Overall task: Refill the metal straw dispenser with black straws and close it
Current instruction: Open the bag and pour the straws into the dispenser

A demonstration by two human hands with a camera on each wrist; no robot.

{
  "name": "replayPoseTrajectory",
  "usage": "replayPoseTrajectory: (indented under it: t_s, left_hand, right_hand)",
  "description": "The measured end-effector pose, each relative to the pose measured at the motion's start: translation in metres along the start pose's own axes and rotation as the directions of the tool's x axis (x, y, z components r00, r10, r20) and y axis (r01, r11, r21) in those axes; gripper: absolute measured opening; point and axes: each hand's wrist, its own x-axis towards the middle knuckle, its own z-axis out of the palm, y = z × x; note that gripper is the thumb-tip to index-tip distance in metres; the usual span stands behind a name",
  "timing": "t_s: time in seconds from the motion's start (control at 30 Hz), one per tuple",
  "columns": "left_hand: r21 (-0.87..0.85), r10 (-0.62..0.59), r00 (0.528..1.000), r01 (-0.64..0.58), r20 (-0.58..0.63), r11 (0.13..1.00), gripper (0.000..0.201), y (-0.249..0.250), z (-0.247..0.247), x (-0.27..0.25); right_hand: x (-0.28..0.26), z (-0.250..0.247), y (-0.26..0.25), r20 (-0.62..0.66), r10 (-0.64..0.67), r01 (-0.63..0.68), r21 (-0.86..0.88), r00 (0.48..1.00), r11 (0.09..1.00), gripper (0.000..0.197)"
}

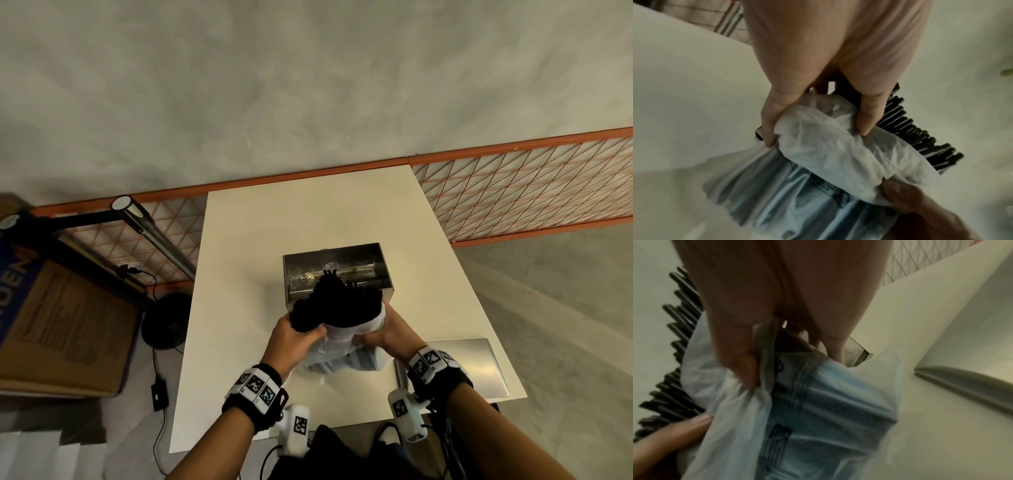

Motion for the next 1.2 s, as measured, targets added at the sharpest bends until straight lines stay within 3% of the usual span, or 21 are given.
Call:
replayPoseTrajectory:
  t_s: [0.1, 0.2, 0.37, 0.47, 0.53, 0.7, 0.83, 0.93, 1.0, 1.07, 1.2]
  left_hand:
    - [-0.109, 0.010, 1.000, -0.011, -0.013, 0.994, 0.053, -0.001, 0.002, -0.005]
    - [-0.171, 0.013, 1.000, -0.012, 0.005, 0.985, 0.056, -0.005, 0.000, -0.006]
    - [0.080, 0.024, 0.997, -0.030, 0.071, 0.996, 0.070, -0.016, -0.015, -0.003]
    - [0.080, -0.057, 0.983, 0.043, 0.175, 0.996, 0.092, -0.018, -0.020, -0.005]
    - [0.090, -0.074, 0.960, 0.052, 0.268, 0.995, 0.097, -0.018, -0.017, -0.006]
    - [0.136, -0.084, 0.939, 0.040, 0.333, 0.990, 0.115, -0.009, -0.011, 0.000]
    - [0.072, -0.096, 0.908, 0.073, 0.408, 0.995, 0.082, 0.002, -0.018, 0.003]
    - [0.066, -0.095, 0.912, 0.074, 0.399, 0.995, 0.074, -0.001, -0.020, 0.007]
    - [0.070, -0.109, 0.918, 0.090, 0.382, 0.994, 0.075, 0.001, -0.019, 0.007]
    - [0.037, -0.102, 0.938, 0.094, 0.330, 0.995, 0.066, 0.001, -0.017, 0.006]
    - [-0.097, -0.093, 0.977, 0.113, 0.191, 0.989, 0.047, 0.001, -0.009, 0.003]
  right_hand:
    - [0.000, -0.002, -0.006, -0.032, 0.000, 0.000, 0.021, 0.999, 1.000, 0.063]
    - [0.002, -0.004, 0.000, -0.060, 0.024, -0.025, -0.019, 0.998, 0.999, 0.056]
    - [-0.009, -0.001, 0.018, -0.018, 0.059, -0.061, -0.337, 0.998, 0.940, 0.083]
    - [-0.013, 0.001, 0.021, 0.010, 0.067, -0.058, -0.387, 0.998, 0.920, 0.077]
    - [-0.015, 0.005, 0.016, 0.042, 0.066, -0.044, -0.397, 0.997, 0.917, 0.068]
    - [-0.015, 0.019, -0.005, 0.081, 0.000, 0.029, -0.356, 0.997, 0.934, 0.059]
    - [-0.017, 0.019, -0.015, 0.064, -0.074, 0.089, -0.294, 0.995, 0.952, 0.077]
    - [-0.014, 0.019, -0.019, 0.081, -0.133, 0.152, -0.331, 0.988, 0.931, 0.092]
    - [-0.013, 0.017, -0.023, 0.147, -0.057, 0.109, -0.373, 0.987, 0.922, 0.073]
    - [-0.013, 0.013, -0.023, 0.130, 0.037, 0.023, -0.432, 0.991, 0.902, 0.047]
    - [-0.009, 0.004, -0.021, -0.084, 0.047, -0.075, -0.367, 0.995, 0.927, 0.040]
